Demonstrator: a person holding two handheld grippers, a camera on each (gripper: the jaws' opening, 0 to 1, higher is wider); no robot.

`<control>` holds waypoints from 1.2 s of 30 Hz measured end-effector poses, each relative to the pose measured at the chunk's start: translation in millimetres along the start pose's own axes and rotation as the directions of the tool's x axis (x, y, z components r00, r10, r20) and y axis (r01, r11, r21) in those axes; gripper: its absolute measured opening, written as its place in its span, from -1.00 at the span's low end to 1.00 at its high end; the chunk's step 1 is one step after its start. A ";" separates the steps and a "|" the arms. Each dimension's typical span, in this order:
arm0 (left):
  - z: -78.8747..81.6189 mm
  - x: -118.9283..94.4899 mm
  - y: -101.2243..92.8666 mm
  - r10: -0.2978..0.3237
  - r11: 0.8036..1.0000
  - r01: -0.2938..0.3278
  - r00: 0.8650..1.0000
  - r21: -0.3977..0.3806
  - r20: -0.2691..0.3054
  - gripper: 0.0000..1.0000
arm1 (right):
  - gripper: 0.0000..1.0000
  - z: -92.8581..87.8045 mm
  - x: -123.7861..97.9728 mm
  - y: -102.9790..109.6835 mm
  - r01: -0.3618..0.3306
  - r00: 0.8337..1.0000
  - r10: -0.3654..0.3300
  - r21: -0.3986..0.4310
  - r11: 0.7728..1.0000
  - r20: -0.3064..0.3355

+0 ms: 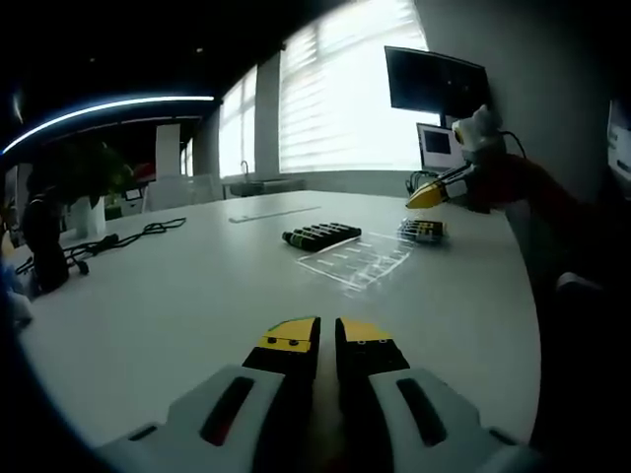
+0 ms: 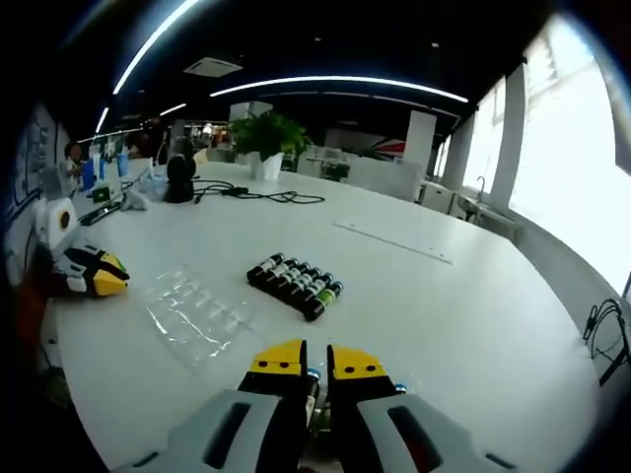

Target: Grip medicine bottles put into box

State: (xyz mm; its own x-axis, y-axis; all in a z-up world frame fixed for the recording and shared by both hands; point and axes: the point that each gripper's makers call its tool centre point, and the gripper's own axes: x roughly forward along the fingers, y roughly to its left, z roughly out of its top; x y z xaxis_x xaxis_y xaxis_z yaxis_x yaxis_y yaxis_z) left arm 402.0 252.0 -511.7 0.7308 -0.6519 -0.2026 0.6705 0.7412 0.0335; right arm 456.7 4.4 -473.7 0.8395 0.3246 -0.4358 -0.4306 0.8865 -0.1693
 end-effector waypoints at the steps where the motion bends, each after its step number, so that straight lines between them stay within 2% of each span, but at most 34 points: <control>1: 0.3 -0.1 0.0 -0.001 1.000 0.001 1.000 -0.002 0.002 -0.97 | -0.92 0.6 1.3 -0.2 0.000 1.000 0.000 0.000 1.000 0.000; 14: 1.4 -0.4 -0.5 -0.008 1.000 0.008 1.000 -0.011 0.009 -0.97 | -0.86 18.0 35.1 -2.8 -0.022 1.000 0.021 -0.006 1.000 -0.013; 18: 2.1 -0.8 -0.8 -0.012 1.000 0.012 1.000 -0.014 0.014 -0.97 | -0.86 18.5 48.4 -5.3 -0.020 0.999 0.019 -0.018 1.000 -0.029; 26: 3.1 -0.7 -1.7 -0.017 1.000 0.017 1.000 -0.017 0.018 -0.97 | -0.86 13.4 69.1 -12.1 -0.019 0.998 0.022 0.043 0.999 -0.065; 29: 2.7 -0.2 -2.2 -0.016 1.000 0.016 1.000 -0.012 0.014 -0.97 | -0.86 13.4 74.8 -11.3 -0.030 0.997 0.036 0.085 0.996 -0.068; 30: 2.4 -0.1 -2.4 -0.016 1.000 0.016 1.000 -0.010 0.013 -0.97 | -0.86 12.6 78.6 -11.1 -0.031 0.997 0.041 0.130 0.991 -0.072; 36: 3.4 -0.4 -2.7 -0.020 1.000 0.021 1.000 -0.014 0.018 -0.97 | -0.86 8.9 94.4 -14.1 -0.025 0.995 0.039 0.141 0.990 -0.096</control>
State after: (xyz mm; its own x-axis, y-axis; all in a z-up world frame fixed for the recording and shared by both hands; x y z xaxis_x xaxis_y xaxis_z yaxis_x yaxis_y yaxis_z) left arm 400.3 249.7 -508.4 0.7192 -0.6696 -0.1855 0.6835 0.7298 0.0159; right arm 545.0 25.4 -504.6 0.7864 0.3257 -0.5249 -0.4007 0.9156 -0.0322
